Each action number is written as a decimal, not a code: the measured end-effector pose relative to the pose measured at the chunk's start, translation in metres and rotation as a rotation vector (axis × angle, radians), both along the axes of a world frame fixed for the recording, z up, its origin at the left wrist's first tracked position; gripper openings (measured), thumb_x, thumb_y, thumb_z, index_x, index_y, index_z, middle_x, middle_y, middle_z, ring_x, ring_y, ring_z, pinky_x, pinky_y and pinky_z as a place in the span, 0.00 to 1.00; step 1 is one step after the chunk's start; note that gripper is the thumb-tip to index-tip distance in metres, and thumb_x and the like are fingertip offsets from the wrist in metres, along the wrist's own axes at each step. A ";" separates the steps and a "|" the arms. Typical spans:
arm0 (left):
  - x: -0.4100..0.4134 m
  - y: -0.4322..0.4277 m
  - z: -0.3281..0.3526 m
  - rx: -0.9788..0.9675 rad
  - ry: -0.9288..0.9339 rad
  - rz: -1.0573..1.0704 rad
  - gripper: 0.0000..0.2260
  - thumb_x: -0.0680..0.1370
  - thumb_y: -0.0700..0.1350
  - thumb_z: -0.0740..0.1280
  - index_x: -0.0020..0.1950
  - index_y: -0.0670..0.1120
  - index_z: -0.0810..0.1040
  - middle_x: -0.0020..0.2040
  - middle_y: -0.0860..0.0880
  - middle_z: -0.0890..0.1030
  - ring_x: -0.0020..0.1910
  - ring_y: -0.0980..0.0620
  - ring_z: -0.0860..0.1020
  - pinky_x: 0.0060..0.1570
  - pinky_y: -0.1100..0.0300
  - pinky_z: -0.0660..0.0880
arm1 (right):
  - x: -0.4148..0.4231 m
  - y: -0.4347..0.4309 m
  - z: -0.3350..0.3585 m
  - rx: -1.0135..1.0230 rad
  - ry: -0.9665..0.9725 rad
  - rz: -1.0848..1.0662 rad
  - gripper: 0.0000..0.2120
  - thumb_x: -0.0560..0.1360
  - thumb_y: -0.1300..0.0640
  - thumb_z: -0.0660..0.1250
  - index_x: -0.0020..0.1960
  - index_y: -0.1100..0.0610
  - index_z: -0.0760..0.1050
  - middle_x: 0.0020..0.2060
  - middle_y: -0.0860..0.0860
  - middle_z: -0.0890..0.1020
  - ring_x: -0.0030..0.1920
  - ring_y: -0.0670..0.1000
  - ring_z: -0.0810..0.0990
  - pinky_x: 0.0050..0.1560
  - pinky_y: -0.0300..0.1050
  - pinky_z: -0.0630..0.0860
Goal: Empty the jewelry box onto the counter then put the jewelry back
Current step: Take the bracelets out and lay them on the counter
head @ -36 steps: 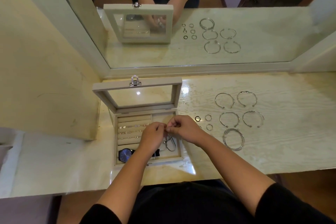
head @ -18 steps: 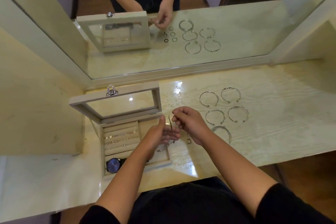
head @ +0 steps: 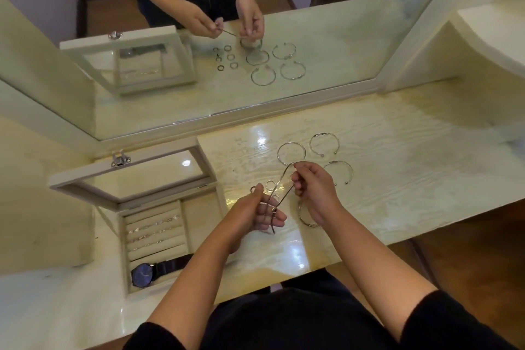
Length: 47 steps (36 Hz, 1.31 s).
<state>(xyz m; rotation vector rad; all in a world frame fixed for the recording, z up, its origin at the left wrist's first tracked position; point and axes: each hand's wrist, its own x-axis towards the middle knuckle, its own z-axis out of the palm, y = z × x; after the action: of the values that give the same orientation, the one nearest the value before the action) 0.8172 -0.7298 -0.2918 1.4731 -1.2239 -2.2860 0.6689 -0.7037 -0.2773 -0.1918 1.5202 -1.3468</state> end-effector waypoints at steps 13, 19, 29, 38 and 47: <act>-0.052 0.024 0.004 -0.002 -0.112 -0.178 0.25 0.81 0.57 0.47 0.43 0.45 0.78 0.39 0.49 0.83 0.37 0.55 0.81 0.36 0.62 0.67 | -0.057 0.033 -0.024 0.070 -0.017 -0.170 0.06 0.76 0.62 0.62 0.41 0.57 0.73 0.25 0.48 0.74 0.22 0.43 0.68 0.25 0.36 0.65; -0.076 0.033 0.003 -0.053 -0.166 -0.210 0.21 0.81 0.54 0.50 0.44 0.46 0.79 0.39 0.52 0.83 0.36 0.58 0.80 0.38 0.64 0.69 | -0.082 0.050 -0.030 0.112 0.010 -0.205 0.06 0.76 0.62 0.62 0.41 0.57 0.74 0.26 0.49 0.74 0.23 0.44 0.68 0.24 0.35 0.65; -0.119 0.050 -0.003 -0.310 -0.310 -0.407 0.11 0.79 0.42 0.58 0.44 0.40 0.79 0.43 0.44 0.80 0.42 0.49 0.77 0.52 0.53 0.75 | -0.118 0.074 -0.036 0.201 0.142 -0.118 0.04 0.77 0.61 0.61 0.43 0.58 0.73 0.30 0.51 0.75 0.27 0.46 0.69 0.27 0.35 0.66; -0.154 0.056 -0.012 -0.543 -0.449 -0.593 0.11 0.80 0.44 0.57 0.41 0.45 0.74 0.39 0.43 0.76 0.40 0.49 0.73 0.40 0.59 0.66 | -0.148 0.086 -0.044 0.254 0.192 -0.106 0.04 0.77 0.61 0.61 0.45 0.60 0.73 0.31 0.51 0.76 0.28 0.46 0.72 0.24 0.32 0.68; -0.178 0.061 -0.013 -0.790 -0.547 -0.671 0.15 0.81 0.43 0.54 0.56 0.39 0.78 0.53 0.43 0.74 0.51 0.44 0.75 0.48 0.56 0.71 | -0.167 0.087 -0.058 0.340 0.301 -0.040 0.05 0.77 0.60 0.59 0.45 0.59 0.72 0.34 0.52 0.78 0.30 0.49 0.77 0.35 0.41 0.72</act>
<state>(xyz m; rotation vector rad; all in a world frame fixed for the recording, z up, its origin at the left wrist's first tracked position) 0.6396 -0.6691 -0.3044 1.5030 -2.6890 -1.2824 0.5020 -0.6166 -0.3353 -0.1536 1.9904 -1.1021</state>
